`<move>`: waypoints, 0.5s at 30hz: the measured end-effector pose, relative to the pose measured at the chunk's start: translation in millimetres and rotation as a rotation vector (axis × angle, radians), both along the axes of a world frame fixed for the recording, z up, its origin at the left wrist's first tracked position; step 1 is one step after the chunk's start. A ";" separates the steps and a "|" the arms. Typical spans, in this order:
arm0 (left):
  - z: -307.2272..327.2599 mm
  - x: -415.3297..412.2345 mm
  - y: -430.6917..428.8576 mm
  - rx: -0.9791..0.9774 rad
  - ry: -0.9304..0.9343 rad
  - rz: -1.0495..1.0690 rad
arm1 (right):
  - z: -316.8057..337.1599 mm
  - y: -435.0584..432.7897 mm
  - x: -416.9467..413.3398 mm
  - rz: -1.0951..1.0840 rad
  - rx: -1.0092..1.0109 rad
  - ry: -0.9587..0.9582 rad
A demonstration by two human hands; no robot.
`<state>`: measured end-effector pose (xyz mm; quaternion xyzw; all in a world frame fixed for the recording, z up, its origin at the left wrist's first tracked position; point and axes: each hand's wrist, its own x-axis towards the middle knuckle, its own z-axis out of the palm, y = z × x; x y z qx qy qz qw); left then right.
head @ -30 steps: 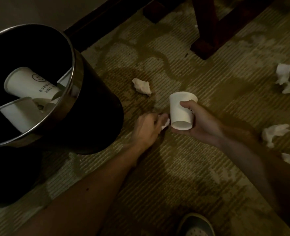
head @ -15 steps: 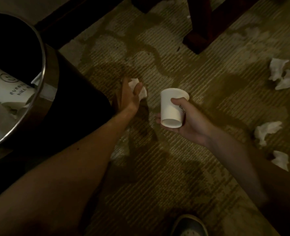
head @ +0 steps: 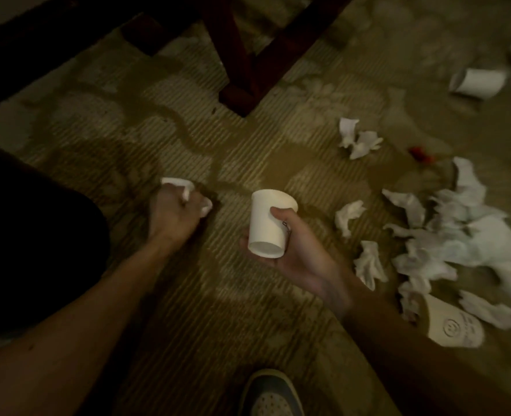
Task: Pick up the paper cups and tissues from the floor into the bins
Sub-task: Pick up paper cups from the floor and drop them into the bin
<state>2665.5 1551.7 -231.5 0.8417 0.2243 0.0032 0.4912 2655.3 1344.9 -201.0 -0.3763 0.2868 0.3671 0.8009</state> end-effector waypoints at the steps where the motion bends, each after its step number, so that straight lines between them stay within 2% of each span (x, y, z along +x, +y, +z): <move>1: 5.1 -3.4 -15.6 -0.044 0.000 -0.036 | 2.6 -5.9 -4.4 -0.024 -0.005 -0.003; 5: 21.5 -16.1 -65.2 -0.112 -0.051 -0.144 | 15.1 -24.9 -24.6 -0.130 -0.010 0.016; 9: 33.5 -32.8 -108.1 -0.334 -0.013 -0.297 | 28.4 -47.1 -43.2 -0.235 0.058 -0.018; 11: 32.1 -37.5 -126.6 -0.296 -0.035 -0.293 | 30.2 -59.7 -54.4 -0.263 0.053 -0.019; 15: 29.0 -35.8 -156.3 -0.295 0.040 -0.319 | 29.6 -92.0 -78.1 -0.319 0.089 -0.005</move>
